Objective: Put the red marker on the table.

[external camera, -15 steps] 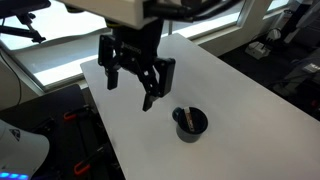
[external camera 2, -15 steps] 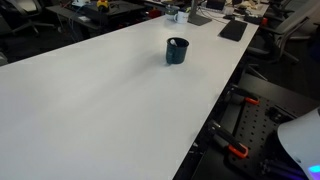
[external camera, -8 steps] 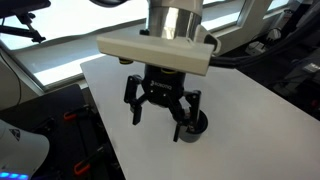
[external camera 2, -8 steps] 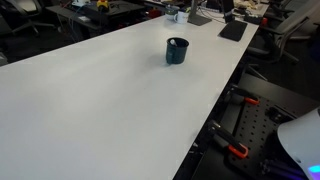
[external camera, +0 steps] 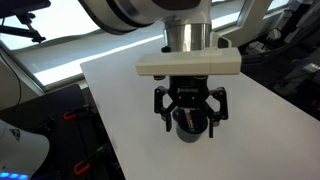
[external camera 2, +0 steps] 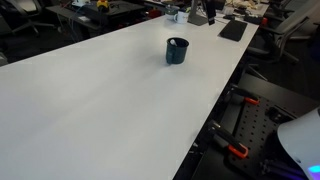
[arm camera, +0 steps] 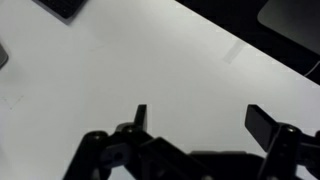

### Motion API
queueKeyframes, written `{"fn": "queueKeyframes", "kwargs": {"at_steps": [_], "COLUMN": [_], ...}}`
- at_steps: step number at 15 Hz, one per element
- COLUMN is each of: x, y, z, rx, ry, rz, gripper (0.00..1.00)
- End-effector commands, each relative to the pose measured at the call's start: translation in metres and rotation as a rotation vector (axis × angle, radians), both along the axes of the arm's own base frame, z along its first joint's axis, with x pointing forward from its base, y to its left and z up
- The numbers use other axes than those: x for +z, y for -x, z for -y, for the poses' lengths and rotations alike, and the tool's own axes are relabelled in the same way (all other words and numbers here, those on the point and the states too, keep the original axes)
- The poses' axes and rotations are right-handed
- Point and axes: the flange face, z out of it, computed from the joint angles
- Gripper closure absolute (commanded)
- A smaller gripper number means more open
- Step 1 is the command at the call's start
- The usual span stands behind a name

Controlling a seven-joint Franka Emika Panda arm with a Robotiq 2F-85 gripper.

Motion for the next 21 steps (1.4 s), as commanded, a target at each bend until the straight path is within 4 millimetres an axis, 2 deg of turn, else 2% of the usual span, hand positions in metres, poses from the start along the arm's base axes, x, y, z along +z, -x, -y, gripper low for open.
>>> {"fn": "queueKeyframes", "kwargs": {"at_steps": [1,5,6,9,15,18,21], "x": [0.011,0.028,0.014,0.023,0.023,0.012,0.001], "y": [-0.01,-0.015,-0.022,-0.023,-0.022,-0.037,-0.058], "z": [-0.006,-0.014,-0.011,-0.012,-0.012,-0.003,0.016], "rx": [0.047,0.118,0.087,0.103,0.103,0.125,0.181], "ry": [-0.02,-0.134,-0.09,-0.117,-0.119,-0.128,-0.122], "rz": [0.109,0.241,0.192,0.224,0.225,0.21,0.216], "gripper": [0.0,0.0,0.0,0.0,0.0,0.0,0.0]}}
